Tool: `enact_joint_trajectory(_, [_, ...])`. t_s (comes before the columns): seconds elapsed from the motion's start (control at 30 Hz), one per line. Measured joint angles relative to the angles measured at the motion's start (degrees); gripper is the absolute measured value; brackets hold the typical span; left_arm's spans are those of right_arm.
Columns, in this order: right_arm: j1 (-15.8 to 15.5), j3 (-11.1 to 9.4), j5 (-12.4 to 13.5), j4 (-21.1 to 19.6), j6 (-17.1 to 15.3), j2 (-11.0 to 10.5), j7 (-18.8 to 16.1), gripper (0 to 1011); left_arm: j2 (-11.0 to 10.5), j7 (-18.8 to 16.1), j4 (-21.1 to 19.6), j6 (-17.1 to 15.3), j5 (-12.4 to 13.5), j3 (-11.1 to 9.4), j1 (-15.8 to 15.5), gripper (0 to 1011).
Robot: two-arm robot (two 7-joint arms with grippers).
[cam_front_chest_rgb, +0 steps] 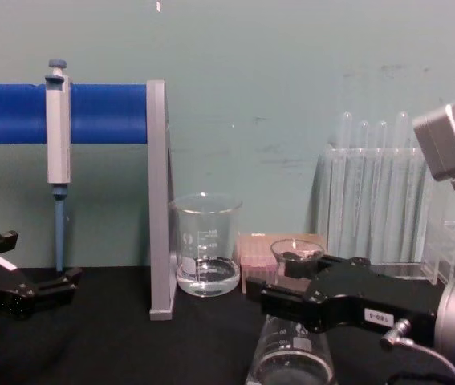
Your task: Grasp the erlenmeyer flask with one hand, shake it three times, then place it back.
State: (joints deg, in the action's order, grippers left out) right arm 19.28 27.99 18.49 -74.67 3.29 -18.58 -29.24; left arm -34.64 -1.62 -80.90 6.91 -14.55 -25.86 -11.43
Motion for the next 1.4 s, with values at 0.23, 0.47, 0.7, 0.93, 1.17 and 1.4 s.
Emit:
enact_joint_trajectory(0.23, [0.0, 0.0, 0.02, 0.0, 0.0, -0.01, 0.0, 861, 0.0, 0.0, 0.0, 0.0, 0.0, 0.0, 0.0, 1001])
enact_joint_trajectory(0.47, [-0.01, 0.01, 0.03, 0.0, -0.01, 0.0, 0.0, 1003, 0.0, 0.0, 0.0, 0.0, 0.0, 0.0, 0.0, 1001])
enact_joint_trajectory(0.7, [-0.01, 0.01, 0.02, 0.01, -0.01, -0.01, 0.0, 1003, 0.0, 0.0, 0.0, 0.0, 0.0, 0.0, 0.0, 1001])
enact_joint_trajectory(0.93, [-1.18, -0.65, 1.19, -1.18, -0.39, -1.31, -1.08, 1003, 0.0, 0.0, 0.0, 0.0, 0.0, 0.0, 0.0, 1001])
enact_joint_trajectory(1.17, [-3.85, -1.89, 2.75, -4.6, -1.07, -4.23, -1.86, 1003, 0.0, 0.0, 0.0, 0.0, 0.0, 0.0, 0.0, 1001])
enact_joint_trajectory(1.4, [-6.68, -3.18, 4.28, -7.87, -1.28, -7.42, -2.53, 1003, 0.0, 0.0, 0.0, 0.0, 0.0, 0.0, 0.0, 1001])
